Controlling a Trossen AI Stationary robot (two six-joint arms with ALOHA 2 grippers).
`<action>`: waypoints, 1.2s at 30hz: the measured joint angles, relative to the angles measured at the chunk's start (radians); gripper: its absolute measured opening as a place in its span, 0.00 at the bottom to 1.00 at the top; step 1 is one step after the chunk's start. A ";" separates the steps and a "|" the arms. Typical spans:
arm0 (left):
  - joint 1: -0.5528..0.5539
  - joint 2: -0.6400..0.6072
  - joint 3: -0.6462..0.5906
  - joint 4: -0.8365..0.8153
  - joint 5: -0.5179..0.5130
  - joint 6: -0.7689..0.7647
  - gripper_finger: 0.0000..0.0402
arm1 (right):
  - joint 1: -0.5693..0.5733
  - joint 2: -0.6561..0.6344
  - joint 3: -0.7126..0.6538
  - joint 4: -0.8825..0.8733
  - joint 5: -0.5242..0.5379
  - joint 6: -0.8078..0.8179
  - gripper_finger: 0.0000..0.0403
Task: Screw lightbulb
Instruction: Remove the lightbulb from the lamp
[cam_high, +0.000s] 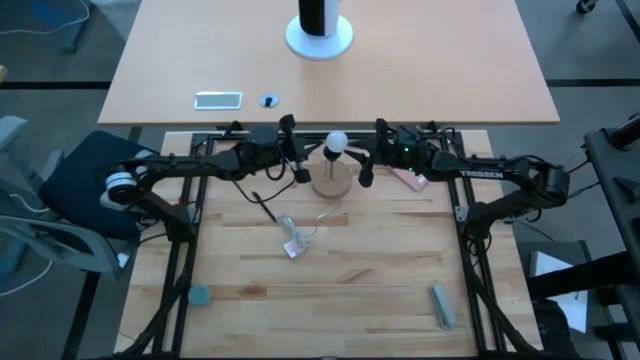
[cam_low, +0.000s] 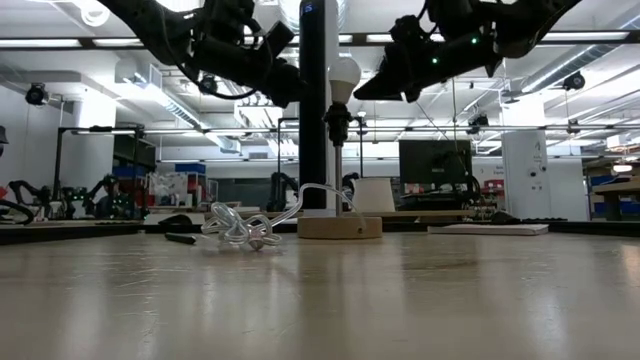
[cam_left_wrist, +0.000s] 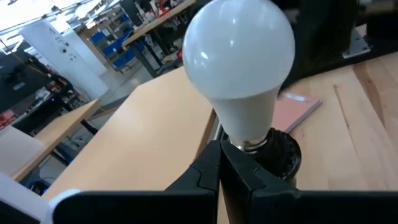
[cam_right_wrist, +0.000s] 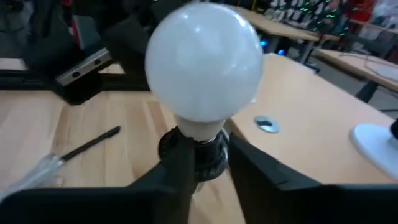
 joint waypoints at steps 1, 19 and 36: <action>0.000 0.002 0.000 0.007 0.002 -0.001 0.00 | 0.000 0.010 0.000 0.010 0.000 0.003 0.30; 0.000 0.009 0.000 0.048 0.092 -0.005 0.00 | 0.001 0.133 0.049 0.154 -0.017 -0.019 0.56; -0.004 -0.054 0.000 -0.057 0.088 -0.006 0.00 | 0.000 0.119 0.077 0.149 -0.044 -0.029 0.36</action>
